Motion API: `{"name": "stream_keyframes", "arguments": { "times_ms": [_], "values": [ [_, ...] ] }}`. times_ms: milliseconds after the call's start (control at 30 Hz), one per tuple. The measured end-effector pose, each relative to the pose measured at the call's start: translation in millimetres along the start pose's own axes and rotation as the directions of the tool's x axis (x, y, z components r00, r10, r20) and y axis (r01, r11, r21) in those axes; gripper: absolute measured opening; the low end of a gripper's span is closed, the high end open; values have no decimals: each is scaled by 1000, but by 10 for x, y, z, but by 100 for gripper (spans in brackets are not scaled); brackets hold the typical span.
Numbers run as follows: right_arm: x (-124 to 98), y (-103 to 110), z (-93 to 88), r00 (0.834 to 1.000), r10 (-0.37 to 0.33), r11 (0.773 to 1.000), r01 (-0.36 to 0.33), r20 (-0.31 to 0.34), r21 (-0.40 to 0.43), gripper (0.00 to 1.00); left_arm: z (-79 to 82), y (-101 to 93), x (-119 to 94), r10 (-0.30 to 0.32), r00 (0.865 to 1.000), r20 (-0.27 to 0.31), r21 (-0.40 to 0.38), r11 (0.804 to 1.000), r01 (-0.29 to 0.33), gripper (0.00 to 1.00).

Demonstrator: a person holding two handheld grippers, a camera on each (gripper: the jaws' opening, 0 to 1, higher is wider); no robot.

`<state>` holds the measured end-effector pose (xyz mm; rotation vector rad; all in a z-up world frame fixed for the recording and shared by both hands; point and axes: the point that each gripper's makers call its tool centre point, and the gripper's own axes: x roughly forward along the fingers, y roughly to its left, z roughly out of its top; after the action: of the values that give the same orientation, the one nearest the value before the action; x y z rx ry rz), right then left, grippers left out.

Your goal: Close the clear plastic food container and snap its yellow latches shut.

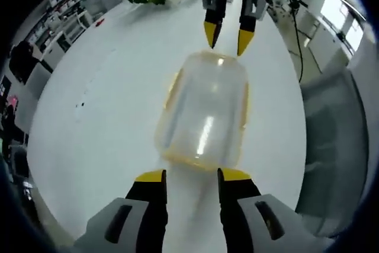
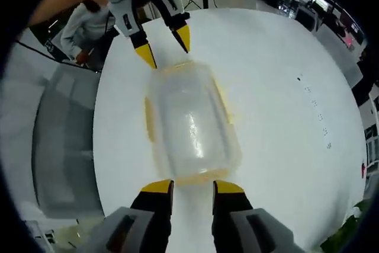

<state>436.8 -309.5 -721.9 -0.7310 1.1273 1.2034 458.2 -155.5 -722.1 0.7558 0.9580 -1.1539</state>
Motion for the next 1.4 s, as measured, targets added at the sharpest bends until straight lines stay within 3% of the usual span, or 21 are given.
{"name": "stream_keyframes", "arguments": {
  "times_ms": [333,933,1400],
  "values": [
    [43,-17,159,1000,4,1000,-4,10,-18,24,213,-24,52,-13,1000,20,31,999,13,32],
    [140,16,580,996,36,998,-32,86,-45,23,545,-156,213,-46,997,66,44,998,43,32],
    [207,-43,696,993,41,998,-36,110,-44,22,574,-286,291,-66,994,86,17,998,65,33]
  ]
}}
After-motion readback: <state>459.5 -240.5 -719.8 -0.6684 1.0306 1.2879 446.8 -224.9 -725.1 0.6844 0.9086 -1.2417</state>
